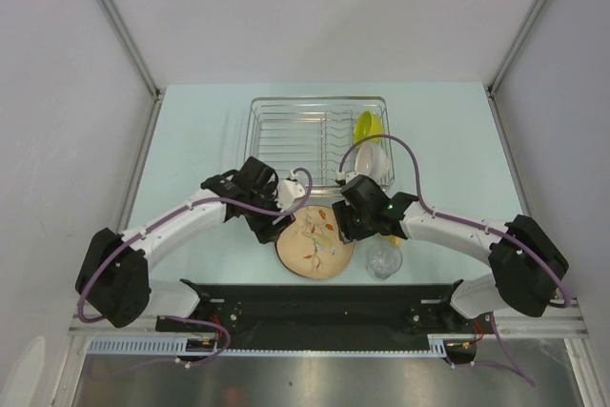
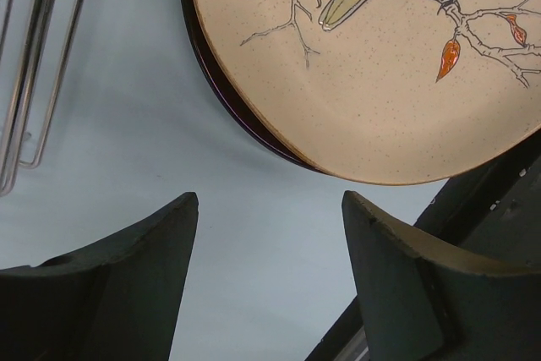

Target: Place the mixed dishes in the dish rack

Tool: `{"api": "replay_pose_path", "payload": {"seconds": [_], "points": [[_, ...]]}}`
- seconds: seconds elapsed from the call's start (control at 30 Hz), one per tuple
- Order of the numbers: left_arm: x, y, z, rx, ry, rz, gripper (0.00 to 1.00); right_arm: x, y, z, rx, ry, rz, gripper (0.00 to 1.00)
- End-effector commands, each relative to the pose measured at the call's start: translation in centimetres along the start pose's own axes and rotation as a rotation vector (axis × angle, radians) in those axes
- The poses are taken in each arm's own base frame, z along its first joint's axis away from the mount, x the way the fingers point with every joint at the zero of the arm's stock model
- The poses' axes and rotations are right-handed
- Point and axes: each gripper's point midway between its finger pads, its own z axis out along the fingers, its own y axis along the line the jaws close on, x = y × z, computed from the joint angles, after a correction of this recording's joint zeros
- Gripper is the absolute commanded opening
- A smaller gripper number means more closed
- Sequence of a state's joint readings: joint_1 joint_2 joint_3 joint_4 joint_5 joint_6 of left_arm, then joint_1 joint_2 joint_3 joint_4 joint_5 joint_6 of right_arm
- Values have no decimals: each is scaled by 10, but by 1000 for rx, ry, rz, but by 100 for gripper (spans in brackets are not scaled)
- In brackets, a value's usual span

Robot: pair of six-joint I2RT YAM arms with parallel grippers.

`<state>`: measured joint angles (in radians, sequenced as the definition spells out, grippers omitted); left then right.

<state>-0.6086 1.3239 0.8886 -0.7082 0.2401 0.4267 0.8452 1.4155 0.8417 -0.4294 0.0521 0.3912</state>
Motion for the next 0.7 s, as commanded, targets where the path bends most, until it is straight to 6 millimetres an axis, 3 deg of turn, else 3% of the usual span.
{"api": "replay_pose_path", "payload": {"seconds": [0.0,0.37,0.67], "points": [[-7,-5,9,28,-34,-30,74,0,5,2,-19,0,-9,56],[-11,-10,21,76,-31,-53,74,-2,22,5,-101,36,-4,56],[-8,-14,16,86,-29,-51,74,-17,49,-4,-202,-4,74,52]]}}
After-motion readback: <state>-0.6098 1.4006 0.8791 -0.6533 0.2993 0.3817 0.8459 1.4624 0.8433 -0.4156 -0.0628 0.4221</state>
